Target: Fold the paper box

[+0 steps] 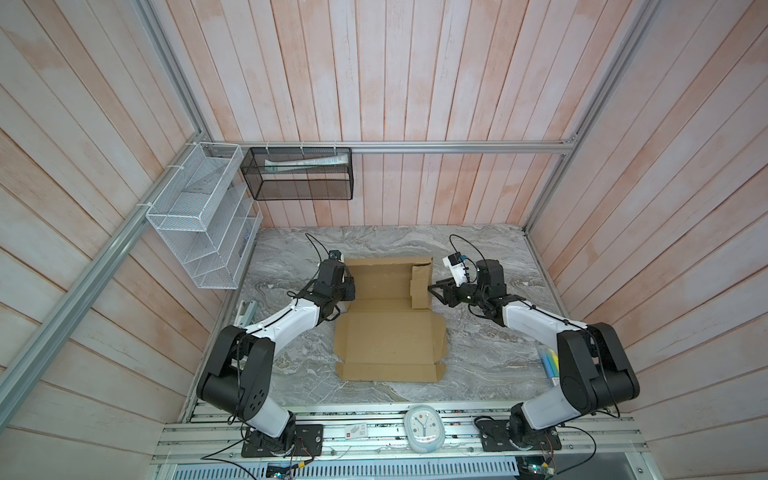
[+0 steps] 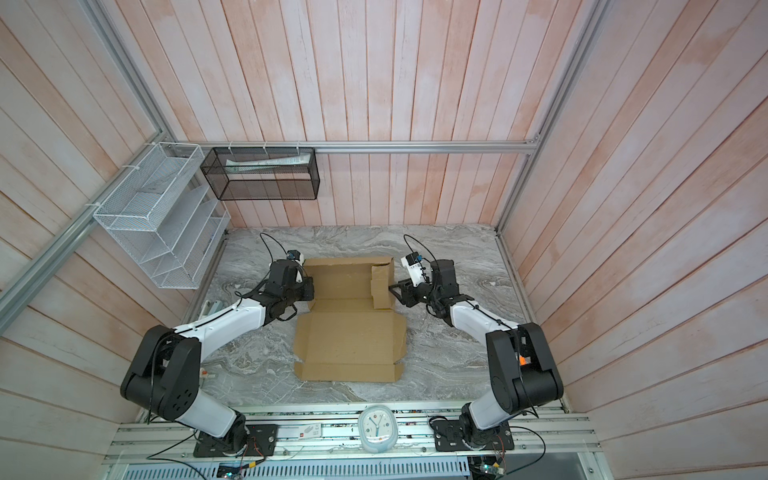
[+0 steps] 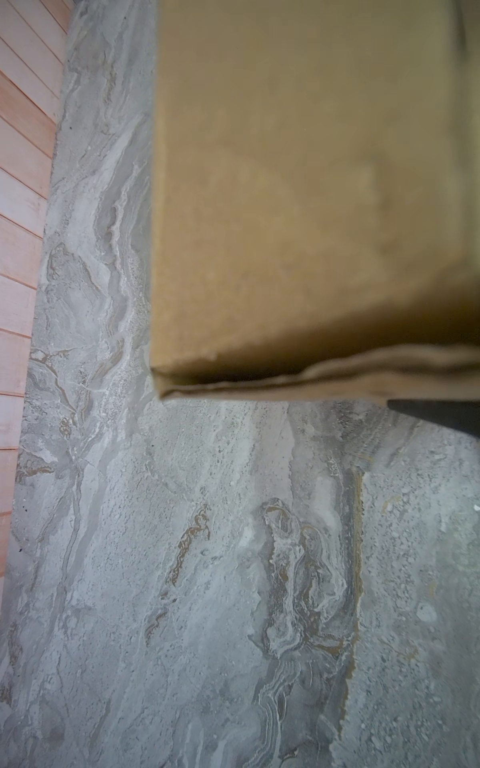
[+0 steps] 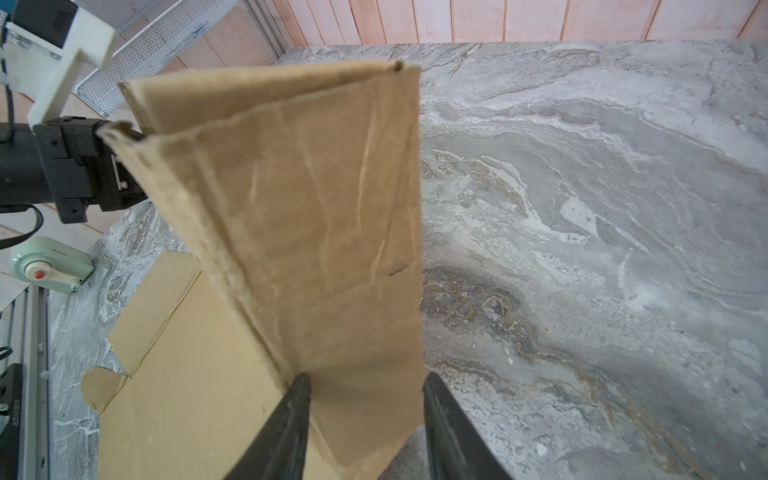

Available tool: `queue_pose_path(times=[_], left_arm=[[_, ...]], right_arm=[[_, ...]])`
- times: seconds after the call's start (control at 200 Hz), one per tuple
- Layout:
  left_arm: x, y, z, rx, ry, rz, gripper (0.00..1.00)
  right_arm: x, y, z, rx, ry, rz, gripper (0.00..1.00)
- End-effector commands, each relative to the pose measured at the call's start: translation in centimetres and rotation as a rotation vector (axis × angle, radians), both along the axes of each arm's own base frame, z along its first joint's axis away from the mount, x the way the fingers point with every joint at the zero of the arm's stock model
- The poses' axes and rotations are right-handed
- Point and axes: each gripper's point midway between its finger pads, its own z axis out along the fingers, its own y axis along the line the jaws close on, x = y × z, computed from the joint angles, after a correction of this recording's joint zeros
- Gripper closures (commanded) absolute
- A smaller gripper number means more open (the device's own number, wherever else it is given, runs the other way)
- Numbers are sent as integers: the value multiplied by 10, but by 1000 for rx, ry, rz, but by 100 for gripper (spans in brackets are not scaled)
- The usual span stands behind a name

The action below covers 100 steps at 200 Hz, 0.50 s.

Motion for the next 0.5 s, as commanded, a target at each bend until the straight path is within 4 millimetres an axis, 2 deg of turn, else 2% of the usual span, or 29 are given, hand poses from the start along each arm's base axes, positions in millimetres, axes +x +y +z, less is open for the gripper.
queue_pose_path(times=[0.0, 0.25, 0.495], left_arm=[[7, -16, 10, -44, -30, -44, 100], [9, -16, 13, -48, -40, -45, 100], [8, -15, 10, -32, -36, -49, 100]], right_arm=[[-16, 12, 6, 22, 1, 73, 52], [-17, 15, 9, 31, -2, 100, 48], [-23, 16, 5, 25, 9, 124, 44]])
